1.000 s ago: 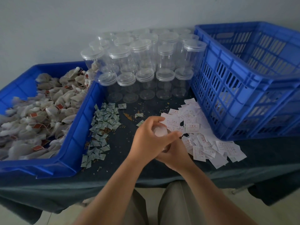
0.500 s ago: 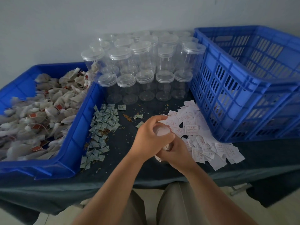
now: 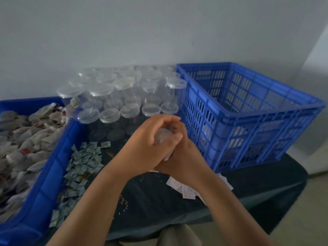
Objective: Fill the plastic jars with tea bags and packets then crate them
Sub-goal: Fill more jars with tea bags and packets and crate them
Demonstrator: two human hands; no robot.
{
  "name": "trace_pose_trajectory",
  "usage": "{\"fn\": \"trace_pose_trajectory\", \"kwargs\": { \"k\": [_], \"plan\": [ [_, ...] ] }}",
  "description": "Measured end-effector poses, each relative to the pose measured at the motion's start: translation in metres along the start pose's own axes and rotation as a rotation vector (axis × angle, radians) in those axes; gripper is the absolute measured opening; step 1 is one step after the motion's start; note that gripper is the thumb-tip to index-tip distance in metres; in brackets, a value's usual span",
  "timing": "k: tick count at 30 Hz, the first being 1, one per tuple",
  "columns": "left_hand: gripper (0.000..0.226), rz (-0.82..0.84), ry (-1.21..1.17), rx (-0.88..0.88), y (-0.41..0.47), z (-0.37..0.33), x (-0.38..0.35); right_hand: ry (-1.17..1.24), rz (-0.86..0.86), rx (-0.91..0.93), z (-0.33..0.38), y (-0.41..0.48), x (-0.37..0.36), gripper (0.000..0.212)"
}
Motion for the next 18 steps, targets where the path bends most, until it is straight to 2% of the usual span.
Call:
{"fn": "trace_pose_trajectory", "kwargs": {
  "k": [4, 6, 8, 10, 12, 16, 18],
  "plan": [
    [0.046, 0.016, -0.333, -0.013, 0.026, -0.049, 0.003, -0.102, -0.115, 0.149, 0.036, 0.011, 0.068, 0.08],
    [0.043, -0.062, -0.422, 0.021, 0.049, -0.061, 0.007, -0.223, -0.248, 0.185, 0.045, 0.016, 0.114, 0.077],
    [0.03, -0.133, -0.312, 0.022, 0.072, -0.075, 0.003, -0.306, -0.38, 0.235, 0.053, 0.023, 0.16, 0.072],
    [0.032, -0.121, -0.07, -0.014, 0.093, -0.088, -0.018, -0.388, -0.452, 0.237, 0.054, 0.034, 0.198, 0.069],
    [0.033, -0.106, 0.135, -0.063, 0.109, -0.099, -0.044, -0.487, -0.441, 0.195, 0.048, 0.047, 0.228, 0.074],
    [0.033, 0.059, 0.301, -0.109, 0.125, -0.11, -0.102, -0.63, -0.354, 0.097, 0.016, 0.06, 0.267, 0.075],
    [0.043, 0.082, 0.399, -0.203, 0.121, -0.114, -0.126, -0.691, -0.331, 0.018, -0.011, 0.065, 0.288, 0.076]
  ]
}}
Point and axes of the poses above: each hand's wrist, its own y-axis towards the middle knuckle, its own x-axis out of the back of the hand, z = x × y, the point moved 9 cm from there along y, towards the middle knuckle, and after that the axes turned 15 degrees about x, right-handed, at the moved point
